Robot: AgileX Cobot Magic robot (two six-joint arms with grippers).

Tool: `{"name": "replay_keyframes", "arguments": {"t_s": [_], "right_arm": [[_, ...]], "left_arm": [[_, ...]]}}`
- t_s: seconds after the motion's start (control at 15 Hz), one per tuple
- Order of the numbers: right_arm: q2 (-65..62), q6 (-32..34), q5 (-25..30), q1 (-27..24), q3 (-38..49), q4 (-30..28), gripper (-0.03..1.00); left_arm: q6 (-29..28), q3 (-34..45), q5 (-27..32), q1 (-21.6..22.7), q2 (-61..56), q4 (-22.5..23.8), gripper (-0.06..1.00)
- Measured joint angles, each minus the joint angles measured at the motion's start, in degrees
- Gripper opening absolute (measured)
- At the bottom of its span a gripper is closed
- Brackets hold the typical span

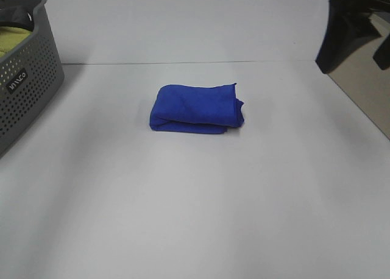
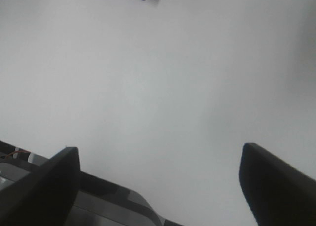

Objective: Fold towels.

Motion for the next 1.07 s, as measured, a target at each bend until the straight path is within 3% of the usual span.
{"name": "replay_keyframes", "arguments": {"t_s": [0.53, 0.8, 1.07], "right_arm": [[-37.5, 0.0, 0.1, 0.0, 34.0, -7.3, 0.84], [-53.8, -0.3, -1.5, 0.0, 44.0, -9.1, 0.84], [-61.0, -3.5, -5.1, 0.0, 48.2, -9.2, 0.84]], "left_arm": [[-0.4, 42.8, 0.3, 0.0, -37.6, 0.5, 0.62], [2.8, 55.2, -0.7, 0.0, -56.8, 0.4, 0.62], [8.5, 64.7, -6.5, 0.0, -69.4, -0.6, 0.62]]}}
